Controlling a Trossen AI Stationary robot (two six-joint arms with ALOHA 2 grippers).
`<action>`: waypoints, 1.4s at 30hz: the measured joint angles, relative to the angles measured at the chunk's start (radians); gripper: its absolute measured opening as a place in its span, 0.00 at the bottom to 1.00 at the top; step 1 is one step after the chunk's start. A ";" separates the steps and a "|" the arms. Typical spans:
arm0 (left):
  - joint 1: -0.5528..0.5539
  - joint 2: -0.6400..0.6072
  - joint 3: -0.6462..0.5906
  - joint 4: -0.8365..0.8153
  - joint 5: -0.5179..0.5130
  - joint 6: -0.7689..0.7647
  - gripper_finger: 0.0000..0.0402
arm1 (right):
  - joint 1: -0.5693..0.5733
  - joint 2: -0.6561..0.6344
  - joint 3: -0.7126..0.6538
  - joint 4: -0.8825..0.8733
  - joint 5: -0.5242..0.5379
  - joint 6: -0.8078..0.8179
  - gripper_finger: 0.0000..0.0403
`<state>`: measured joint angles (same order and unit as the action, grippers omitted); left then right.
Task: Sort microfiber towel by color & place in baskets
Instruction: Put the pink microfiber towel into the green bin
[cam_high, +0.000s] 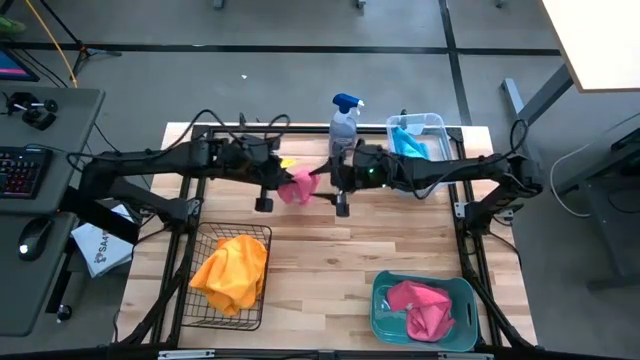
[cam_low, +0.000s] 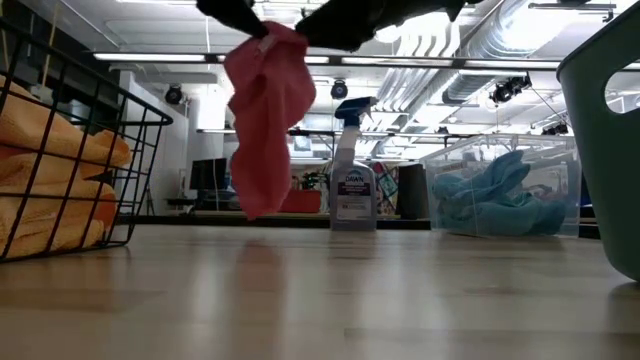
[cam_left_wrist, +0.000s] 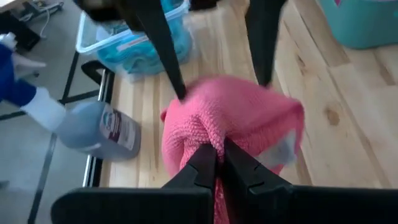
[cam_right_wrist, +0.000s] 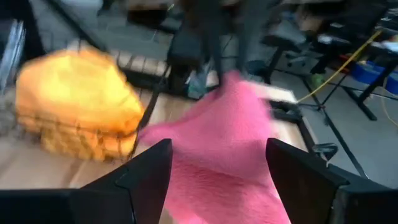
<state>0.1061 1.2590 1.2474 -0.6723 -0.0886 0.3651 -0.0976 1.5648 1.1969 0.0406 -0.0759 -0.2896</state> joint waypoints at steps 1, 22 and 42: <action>-0.004 0.018 0.011 0.000 0.000 0.012 0.00 | 0.004 0.010 0.000 -0.010 0.013 -0.008 0.64; -0.037 0.083 0.171 -0.028 -0.095 -0.065 0.16 | 0.027 -0.018 0.000 -0.083 0.074 0.098 0.01; 0.097 -0.305 -0.336 0.165 -0.127 -0.627 0.46 | 0.249 -0.494 0.002 -0.704 -0.342 0.723 0.00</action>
<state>0.2028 0.9539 0.9110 -0.5073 -0.2154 -0.2614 0.1513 1.0711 1.1984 -0.6632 -0.4179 0.4333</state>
